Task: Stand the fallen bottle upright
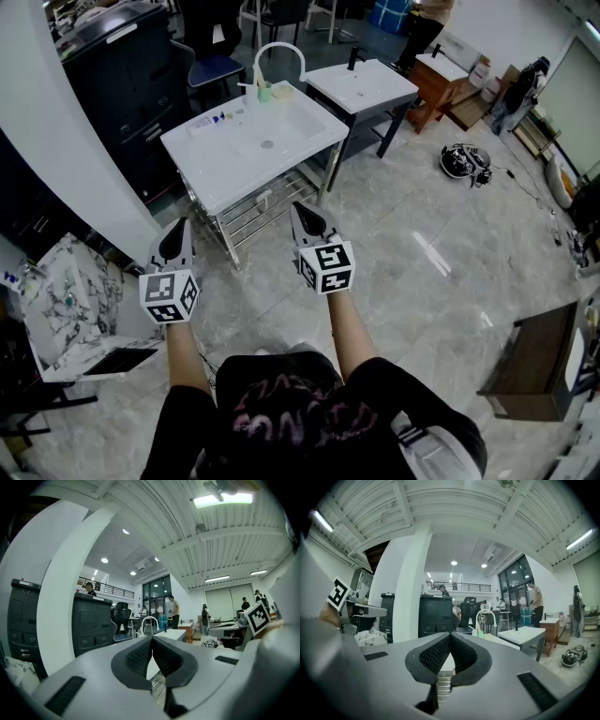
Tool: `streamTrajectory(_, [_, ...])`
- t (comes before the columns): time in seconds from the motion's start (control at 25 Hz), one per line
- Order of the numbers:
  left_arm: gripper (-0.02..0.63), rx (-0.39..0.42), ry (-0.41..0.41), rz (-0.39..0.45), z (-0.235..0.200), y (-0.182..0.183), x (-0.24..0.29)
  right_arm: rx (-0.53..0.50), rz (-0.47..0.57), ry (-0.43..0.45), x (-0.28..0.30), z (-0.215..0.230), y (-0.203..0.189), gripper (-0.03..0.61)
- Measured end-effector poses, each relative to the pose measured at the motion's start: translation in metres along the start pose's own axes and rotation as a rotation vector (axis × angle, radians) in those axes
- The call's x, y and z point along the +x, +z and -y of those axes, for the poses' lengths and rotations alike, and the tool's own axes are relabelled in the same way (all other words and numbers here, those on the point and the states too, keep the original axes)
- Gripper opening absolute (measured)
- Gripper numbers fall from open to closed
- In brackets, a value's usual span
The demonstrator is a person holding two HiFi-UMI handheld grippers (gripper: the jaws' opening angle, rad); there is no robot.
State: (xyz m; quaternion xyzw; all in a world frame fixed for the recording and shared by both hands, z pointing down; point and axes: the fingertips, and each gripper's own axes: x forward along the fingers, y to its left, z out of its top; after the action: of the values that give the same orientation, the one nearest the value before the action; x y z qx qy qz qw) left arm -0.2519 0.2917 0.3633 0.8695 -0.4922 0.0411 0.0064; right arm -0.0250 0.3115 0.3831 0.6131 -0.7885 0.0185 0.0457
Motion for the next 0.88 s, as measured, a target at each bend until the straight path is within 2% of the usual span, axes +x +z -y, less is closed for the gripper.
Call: streamTrajectory(0.88, [0.017,-0.046,-0.036,-0.015,-0.002,-0.018,0.003,-0.016,-0.019,-0.008,0.005,-0.007,-0.009,0.012])
